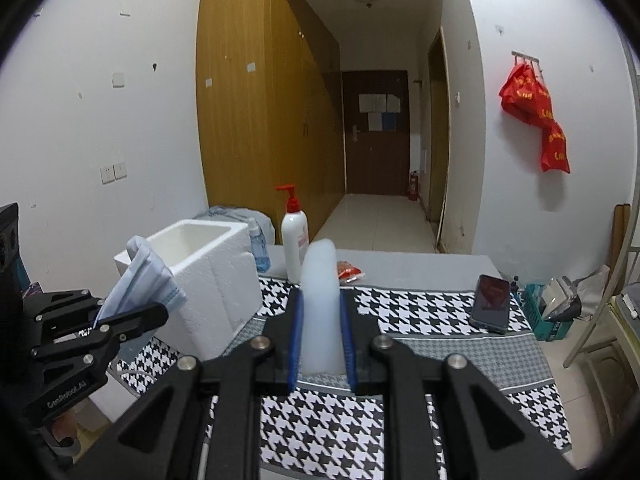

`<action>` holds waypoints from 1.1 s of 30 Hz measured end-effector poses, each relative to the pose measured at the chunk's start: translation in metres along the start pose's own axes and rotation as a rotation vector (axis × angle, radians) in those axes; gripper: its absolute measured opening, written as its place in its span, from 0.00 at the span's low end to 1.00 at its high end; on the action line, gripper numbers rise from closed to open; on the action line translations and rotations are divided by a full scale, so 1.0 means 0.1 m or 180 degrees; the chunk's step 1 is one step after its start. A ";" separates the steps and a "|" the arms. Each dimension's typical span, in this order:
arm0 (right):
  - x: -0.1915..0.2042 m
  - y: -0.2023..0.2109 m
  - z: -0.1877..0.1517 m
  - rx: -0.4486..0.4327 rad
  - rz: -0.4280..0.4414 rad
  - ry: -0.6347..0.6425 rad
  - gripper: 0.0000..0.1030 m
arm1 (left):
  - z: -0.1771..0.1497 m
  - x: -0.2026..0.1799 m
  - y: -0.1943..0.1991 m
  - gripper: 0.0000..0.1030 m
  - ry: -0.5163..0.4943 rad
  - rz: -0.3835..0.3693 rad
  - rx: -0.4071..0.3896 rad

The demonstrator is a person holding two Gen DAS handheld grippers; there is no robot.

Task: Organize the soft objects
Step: 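Carry the blue mask and white foam roll in both grippers over the foam box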

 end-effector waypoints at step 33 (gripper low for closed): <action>0.77 0.44 0.12 -0.0419 0.0311 0.0150 0.21 | 0.06 0.49 0.78 0.07 0.0020 0.0626 -0.0336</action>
Point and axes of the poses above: each gripper's, at about its wrist camera, not at the fingertips, and y roughly against the way its jaws point, x to its left, z to its top, the point moved 7 cm from there along -y, roughly the way its jaws point, and after that the axes turned 13 degrees about -x, right-handed, at the moved point
